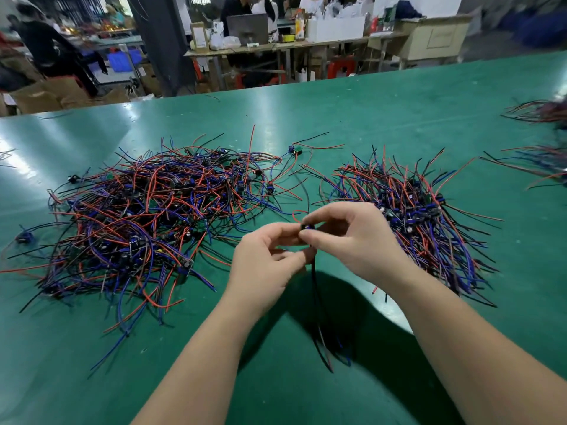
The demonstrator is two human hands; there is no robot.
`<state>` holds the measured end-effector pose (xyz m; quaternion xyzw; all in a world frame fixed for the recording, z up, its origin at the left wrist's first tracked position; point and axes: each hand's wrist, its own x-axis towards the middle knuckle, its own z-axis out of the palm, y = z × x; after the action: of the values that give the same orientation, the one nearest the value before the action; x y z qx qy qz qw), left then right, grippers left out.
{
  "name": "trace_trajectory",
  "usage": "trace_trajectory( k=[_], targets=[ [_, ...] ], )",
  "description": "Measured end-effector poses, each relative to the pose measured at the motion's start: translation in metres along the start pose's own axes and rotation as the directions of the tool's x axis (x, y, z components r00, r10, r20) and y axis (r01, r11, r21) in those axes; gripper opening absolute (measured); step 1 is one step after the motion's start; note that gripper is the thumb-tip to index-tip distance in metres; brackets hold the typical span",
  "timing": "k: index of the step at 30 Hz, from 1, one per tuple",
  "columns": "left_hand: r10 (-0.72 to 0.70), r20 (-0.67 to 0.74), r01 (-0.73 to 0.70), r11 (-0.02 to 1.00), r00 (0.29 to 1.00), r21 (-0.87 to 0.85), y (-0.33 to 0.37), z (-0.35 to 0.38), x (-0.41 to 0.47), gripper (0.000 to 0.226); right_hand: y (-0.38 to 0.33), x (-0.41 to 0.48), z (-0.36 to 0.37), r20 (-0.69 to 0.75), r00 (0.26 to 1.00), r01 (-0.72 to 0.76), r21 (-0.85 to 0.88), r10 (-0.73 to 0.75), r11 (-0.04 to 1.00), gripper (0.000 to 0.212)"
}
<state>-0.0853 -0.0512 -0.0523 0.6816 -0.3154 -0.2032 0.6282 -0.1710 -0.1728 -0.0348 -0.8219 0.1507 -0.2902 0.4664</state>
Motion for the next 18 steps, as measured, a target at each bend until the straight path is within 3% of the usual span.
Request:
trace_trajectory(
  k=[3,6,9,11,14,16,18],
  targets=[
    [0.056,-0.02,-0.057,0.996,0.998,-0.064,0.002,-0.004,0.0,0.023,-0.005,0.001,-0.008,-0.167,0.984,0.092,0.226,-0.054,0.97,0.025],
    [0.022,-0.098,-0.029,0.997,0.995,-0.065,0.0,-0.007,0.002,0.022,-0.008,0.005,-0.026,-0.388,0.918,0.16,0.182,-0.079,0.97,0.017],
    [0.028,-0.227,0.009,0.987,0.973,0.159,-0.006,-0.014,0.006,0.02,-0.003,0.01,-0.05,-0.543,0.839,0.063,0.034,-0.034,0.997,0.015],
    [0.071,-0.238,0.035,0.909,0.969,0.415,-0.008,-0.02,0.006,0.015,0.007,0.013,-0.062,-0.507,0.862,-0.132,-0.207,0.009,0.969,0.019],
    [0.066,-0.196,0.109,0.638,0.978,0.762,-0.013,-0.025,0.006,0.025,0.023,0.015,-0.068,-0.339,0.922,-0.358,-0.558,0.188,0.748,0.016],
    [0.029,-0.193,0.152,0.504,0.981,0.85,-0.015,-0.025,0.005,0.033,0.028,0.015,-0.068,-0.261,0.915,-0.403,-0.647,0.309,0.647,0.017],
    [0.0,-0.192,0.169,0.469,0.981,0.867,-0.015,-0.025,0.005,0.036,0.028,0.015,-0.068,-0.245,0.905,-0.418,-0.654,0.346,0.63,0.016]
  ],
)
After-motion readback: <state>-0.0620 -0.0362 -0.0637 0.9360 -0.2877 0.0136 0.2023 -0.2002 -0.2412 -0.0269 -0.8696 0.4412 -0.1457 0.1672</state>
